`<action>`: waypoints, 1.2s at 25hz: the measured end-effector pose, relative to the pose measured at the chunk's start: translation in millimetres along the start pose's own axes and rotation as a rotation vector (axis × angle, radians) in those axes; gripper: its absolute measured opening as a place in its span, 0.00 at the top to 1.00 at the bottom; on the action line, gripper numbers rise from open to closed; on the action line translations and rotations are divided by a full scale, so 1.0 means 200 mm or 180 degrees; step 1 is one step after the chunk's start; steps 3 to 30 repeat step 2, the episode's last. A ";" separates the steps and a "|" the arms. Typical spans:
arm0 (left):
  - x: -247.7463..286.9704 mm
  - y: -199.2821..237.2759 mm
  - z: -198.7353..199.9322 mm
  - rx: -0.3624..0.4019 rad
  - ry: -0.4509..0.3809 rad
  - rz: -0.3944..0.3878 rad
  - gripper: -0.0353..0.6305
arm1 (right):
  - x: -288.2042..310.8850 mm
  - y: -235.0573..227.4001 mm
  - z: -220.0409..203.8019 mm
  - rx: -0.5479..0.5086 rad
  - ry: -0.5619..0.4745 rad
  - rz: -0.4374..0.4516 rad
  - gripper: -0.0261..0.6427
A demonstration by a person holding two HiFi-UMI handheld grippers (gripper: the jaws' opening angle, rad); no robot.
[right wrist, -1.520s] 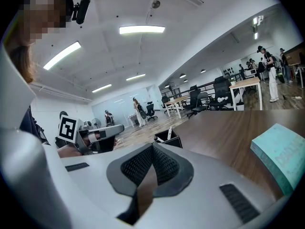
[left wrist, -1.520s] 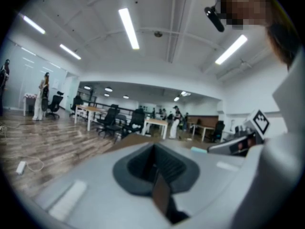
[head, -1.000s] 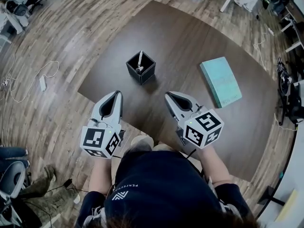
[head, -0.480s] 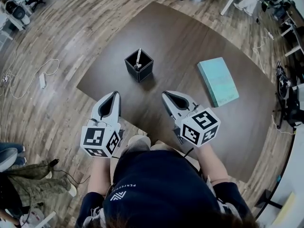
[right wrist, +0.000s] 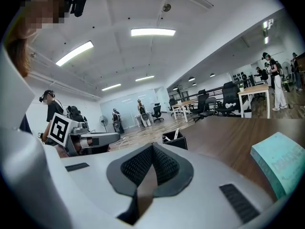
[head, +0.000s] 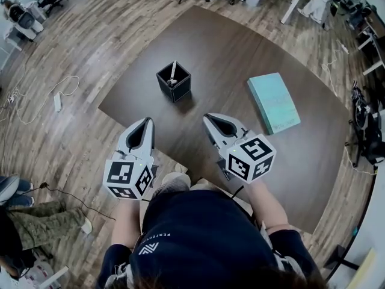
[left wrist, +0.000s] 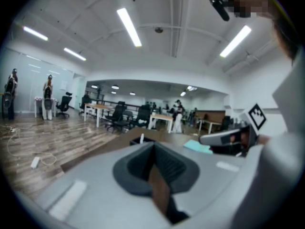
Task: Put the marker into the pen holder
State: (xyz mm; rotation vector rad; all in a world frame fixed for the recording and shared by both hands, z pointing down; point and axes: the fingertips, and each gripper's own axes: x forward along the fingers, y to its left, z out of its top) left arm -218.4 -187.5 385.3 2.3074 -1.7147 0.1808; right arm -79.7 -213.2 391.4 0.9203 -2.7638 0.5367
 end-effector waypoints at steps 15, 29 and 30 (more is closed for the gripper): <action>-0.01 -0.02 0.00 0.0005 -0.0006 0.0001 0.94 | -0.02 0.00 -0.01 -0.0009 -0.0005 0.0001 0.96; -0.01 -0.02 0.00 0.0005 -0.0006 0.0001 0.94 | -0.02 0.00 -0.01 -0.0009 -0.0005 0.0001 0.96; -0.01 -0.02 0.00 0.0005 -0.0006 0.0001 0.94 | -0.02 0.00 -0.01 -0.0009 -0.0005 0.0001 0.96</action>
